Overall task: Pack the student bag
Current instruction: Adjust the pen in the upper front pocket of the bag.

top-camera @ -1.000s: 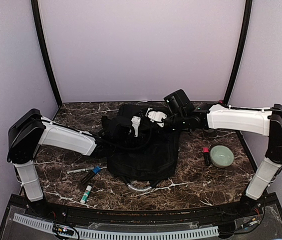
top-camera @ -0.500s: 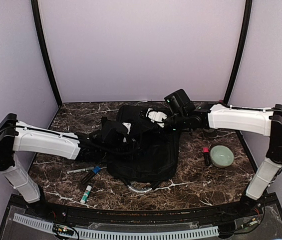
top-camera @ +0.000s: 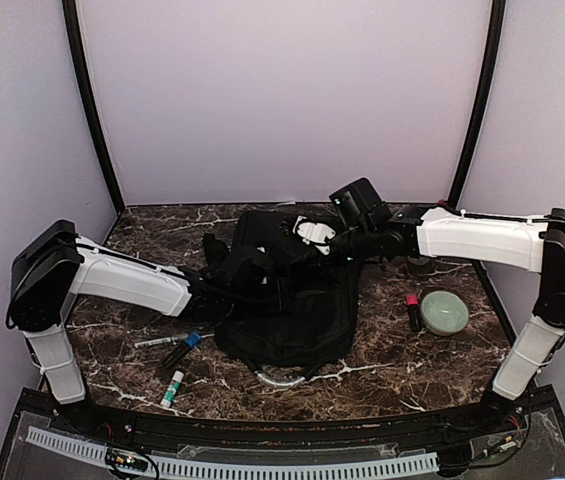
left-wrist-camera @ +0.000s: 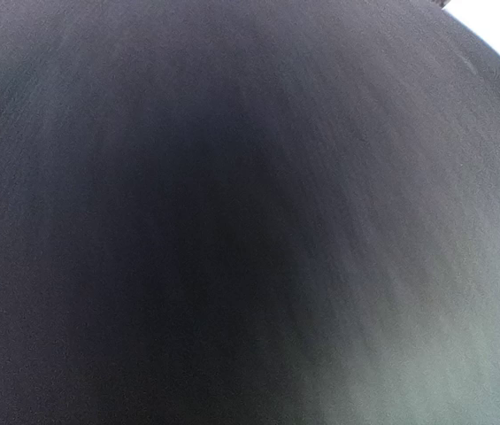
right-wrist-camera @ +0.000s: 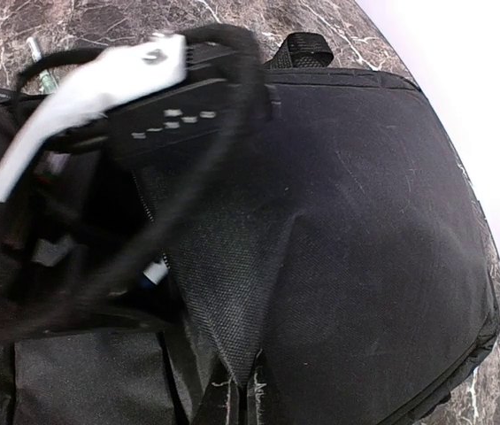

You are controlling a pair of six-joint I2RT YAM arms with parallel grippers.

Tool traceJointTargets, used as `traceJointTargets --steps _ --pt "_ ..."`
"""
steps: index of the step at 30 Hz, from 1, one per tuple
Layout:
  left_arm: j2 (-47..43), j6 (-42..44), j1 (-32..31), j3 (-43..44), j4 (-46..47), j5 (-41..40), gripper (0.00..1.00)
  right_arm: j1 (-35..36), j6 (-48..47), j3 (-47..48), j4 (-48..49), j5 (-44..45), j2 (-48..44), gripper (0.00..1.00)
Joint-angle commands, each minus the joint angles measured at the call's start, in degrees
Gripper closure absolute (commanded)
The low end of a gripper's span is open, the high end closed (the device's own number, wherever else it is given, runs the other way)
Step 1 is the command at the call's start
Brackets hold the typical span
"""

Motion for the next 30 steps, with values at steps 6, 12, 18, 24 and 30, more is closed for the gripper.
traceJointTargets --steps 6,12,18,24,30 --pt "5.29 0.66 2.99 4.16 19.07 0.16 0.8 0.31 1.42 2.78 1.64 -3.54 -2.7 1.0" --pt "7.33 4.85 3.48 8.48 17.18 -2.65 0.96 0.25 1.46 2.74 1.74 -3.38 -2.84 1.0" --pt "8.41 1.85 4.57 4.9 26.45 -8.22 0.86 0.22 1.67 3.1 1.6 -4.22 -2.4 1.0" --pt "9.8 1.48 5.45 7.45 25.51 -4.8 0.46 0.28 1.54 2.81 1.7 -3.8 -2.3 1.0" --pt "5.39 1.83 3.27 4.14 20.75 -5.87 0.41 -0.04 1.42 2.82 1.93 -3.65 -2.29 1.0"
